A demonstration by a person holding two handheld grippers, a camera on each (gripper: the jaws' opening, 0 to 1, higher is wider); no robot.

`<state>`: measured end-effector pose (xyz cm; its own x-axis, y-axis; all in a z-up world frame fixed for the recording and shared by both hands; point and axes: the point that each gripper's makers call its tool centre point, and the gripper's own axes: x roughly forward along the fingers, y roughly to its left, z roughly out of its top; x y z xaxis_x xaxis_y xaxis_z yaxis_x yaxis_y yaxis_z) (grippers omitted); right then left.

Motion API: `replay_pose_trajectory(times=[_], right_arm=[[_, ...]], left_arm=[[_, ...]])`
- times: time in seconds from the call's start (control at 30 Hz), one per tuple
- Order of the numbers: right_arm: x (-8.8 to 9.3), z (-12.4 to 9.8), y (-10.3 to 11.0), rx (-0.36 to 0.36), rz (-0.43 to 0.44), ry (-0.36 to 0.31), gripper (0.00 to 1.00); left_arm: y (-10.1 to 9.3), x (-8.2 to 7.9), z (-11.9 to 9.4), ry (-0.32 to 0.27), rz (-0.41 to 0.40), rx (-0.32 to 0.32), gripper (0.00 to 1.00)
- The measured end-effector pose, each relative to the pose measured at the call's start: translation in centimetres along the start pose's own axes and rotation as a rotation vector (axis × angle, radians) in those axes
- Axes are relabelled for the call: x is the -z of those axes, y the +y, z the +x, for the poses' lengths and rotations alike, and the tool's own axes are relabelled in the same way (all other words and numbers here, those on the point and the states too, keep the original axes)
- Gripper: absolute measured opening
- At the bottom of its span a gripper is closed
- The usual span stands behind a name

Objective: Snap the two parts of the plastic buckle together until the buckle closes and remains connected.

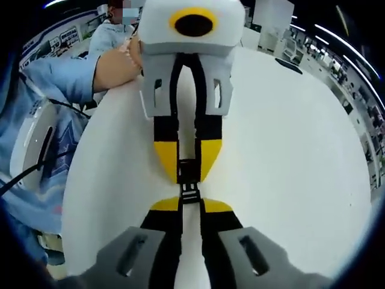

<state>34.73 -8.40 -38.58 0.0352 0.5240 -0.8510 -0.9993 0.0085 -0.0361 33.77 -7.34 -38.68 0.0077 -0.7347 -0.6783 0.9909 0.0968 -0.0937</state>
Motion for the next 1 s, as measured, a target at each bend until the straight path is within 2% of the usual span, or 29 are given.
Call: replay_pose_trajectory(times=[0.07,0.67,1.0], right_arm=[[0.02,0.01,-0.01,0.005,0.015,-0.001,0.09],[0.02,0.18,0.0,0.032,0.051,-0.006,0.08],[-0.21,0.27,0.17,0.02,-0.013,0.009,0.08]], left_arm=[[0.06,-0.03,0.0,-0.002,-0.02,-0.003,0.1],[0.36,0.0,0.03,-0.002,0.005,-0.025,0.09],[0.32,0.07,-0.13,-0.017,0.006,-0.008,0.07]])
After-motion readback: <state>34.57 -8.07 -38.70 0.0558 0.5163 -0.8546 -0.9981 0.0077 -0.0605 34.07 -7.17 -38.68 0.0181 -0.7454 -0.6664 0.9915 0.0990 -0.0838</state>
